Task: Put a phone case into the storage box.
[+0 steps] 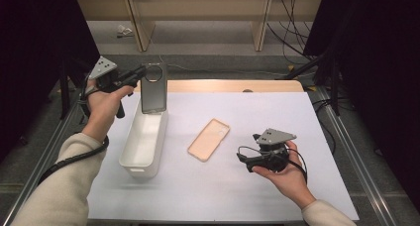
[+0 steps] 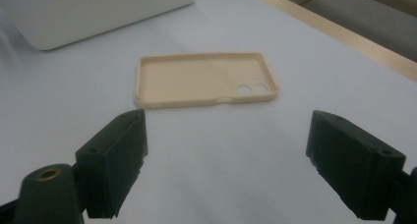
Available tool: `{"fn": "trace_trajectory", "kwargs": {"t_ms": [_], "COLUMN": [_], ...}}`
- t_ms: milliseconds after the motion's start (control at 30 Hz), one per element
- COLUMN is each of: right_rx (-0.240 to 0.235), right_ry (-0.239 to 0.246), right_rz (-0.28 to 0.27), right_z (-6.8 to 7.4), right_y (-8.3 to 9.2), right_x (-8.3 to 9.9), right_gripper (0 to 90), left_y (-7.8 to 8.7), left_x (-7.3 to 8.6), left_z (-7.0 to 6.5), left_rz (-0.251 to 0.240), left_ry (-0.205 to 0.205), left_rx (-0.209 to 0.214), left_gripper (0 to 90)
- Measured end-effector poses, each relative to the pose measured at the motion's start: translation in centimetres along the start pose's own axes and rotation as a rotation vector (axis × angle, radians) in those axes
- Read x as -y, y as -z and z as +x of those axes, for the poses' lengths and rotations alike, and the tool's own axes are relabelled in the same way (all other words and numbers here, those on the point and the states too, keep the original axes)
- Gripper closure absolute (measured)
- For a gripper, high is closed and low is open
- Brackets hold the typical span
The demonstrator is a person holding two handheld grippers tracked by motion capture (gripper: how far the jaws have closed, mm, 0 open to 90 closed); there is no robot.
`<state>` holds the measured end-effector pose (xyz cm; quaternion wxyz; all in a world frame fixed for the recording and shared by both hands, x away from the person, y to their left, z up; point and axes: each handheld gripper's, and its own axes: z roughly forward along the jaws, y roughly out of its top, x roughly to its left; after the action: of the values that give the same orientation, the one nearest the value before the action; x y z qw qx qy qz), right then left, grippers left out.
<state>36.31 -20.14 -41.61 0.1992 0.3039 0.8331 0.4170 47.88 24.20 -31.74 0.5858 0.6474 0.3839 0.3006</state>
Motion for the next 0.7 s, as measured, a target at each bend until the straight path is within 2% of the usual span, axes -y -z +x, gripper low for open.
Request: {"fn": "trace_trajectory", "kwargs": {"t_ms": [367,700], "right_rx": [0.002,0.004], "right_ry": [0.0,-0.001], "right_rz": [0.0,-0.002], "right_z": [-0.1,-0.1], "right_y": [0.0,0.1], "right_x": [0.0,0.0], "right_gripper": [16.4,16.5], "left_y": [-0.5,-1.0], "left_x": [0.2,0.6], "left_z": [1.0,1.9], "left_rz": [0.006,0.007], "left_ry": [-0.002,0.013], "left_rx": [-0.015,-0.024], "left_gripper": [81.4,81.4]}}
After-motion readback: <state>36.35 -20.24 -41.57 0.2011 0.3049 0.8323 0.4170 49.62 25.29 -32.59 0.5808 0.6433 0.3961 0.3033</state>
